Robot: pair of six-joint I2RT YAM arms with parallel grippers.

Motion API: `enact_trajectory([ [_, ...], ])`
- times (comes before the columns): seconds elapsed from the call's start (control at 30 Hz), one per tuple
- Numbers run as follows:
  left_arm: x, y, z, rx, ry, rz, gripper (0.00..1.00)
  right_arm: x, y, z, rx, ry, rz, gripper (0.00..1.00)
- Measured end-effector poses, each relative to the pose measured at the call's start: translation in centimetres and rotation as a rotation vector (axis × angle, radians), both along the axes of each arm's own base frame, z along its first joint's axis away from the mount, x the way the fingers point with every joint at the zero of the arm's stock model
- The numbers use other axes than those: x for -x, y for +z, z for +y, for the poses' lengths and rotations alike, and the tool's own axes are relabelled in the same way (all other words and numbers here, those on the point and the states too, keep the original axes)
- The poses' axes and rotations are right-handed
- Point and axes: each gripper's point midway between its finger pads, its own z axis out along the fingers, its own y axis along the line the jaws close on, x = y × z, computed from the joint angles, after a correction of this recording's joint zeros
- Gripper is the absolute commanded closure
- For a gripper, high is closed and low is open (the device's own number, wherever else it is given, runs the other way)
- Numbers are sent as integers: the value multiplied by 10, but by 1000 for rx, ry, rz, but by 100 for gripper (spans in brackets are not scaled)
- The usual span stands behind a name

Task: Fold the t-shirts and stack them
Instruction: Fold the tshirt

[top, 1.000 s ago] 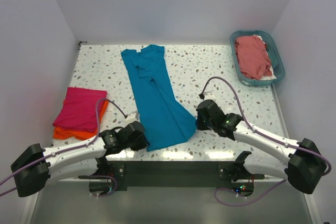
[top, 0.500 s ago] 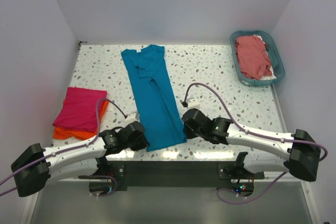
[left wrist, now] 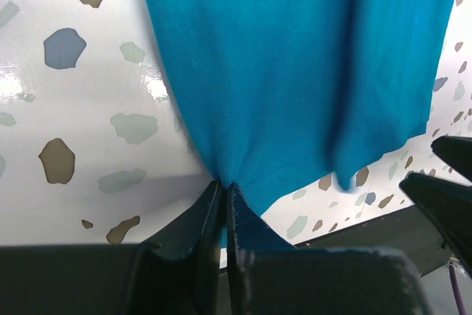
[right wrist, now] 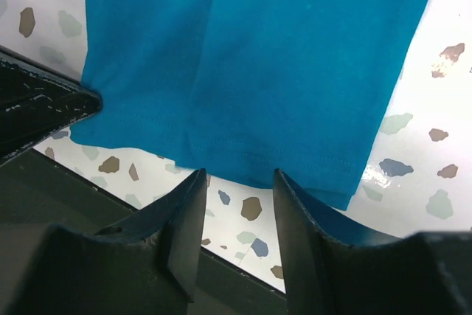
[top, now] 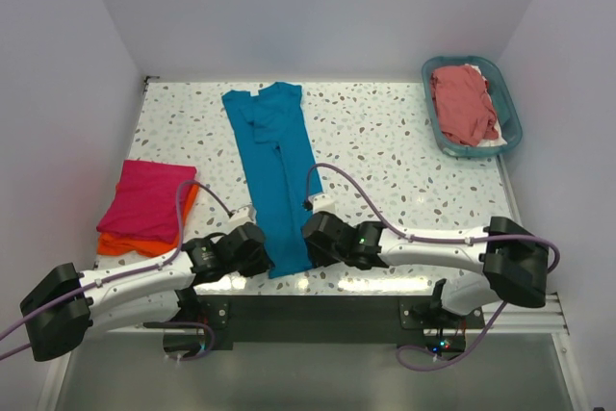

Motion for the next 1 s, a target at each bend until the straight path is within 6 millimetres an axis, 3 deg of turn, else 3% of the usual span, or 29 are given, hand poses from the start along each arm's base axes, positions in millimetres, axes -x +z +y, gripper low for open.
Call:
enact_trajectory([
  [0.07,0,0,0,1,0,0,82,0,2,0,-4,-2,-2,45],
  [0.13,0,1,0,4,-1,-3,77,-1,5,-2,-8,-10,-11,44],
  [0.17,0,1,0,6,-1,-5,71,-3,9,-3,-13,-15,-18,44],
  [0.33,2,3,3,6,0,-4,64,-20,21,-21,-54,-95,-38,53],
  [0.53,6,5,10,-5,-3,0,53,-30,-14,-70,7,-216,20,54],
  [0.63,8,5,11,-11,-10,3,52,-23,-23,-75,24,-211,52,54],
  [0.8,12,-1,8,-7,-25,28,54,-20,-29,-64,-4,-193,87,57],
  [0.9,12,-2,3,14,-34,32,59,-15,-36,-64,-5,-189,111,59],
  [1.0,13,-4,-3,35,-45,41,71,-11,-42,-65,-9,-189,129,67],
])
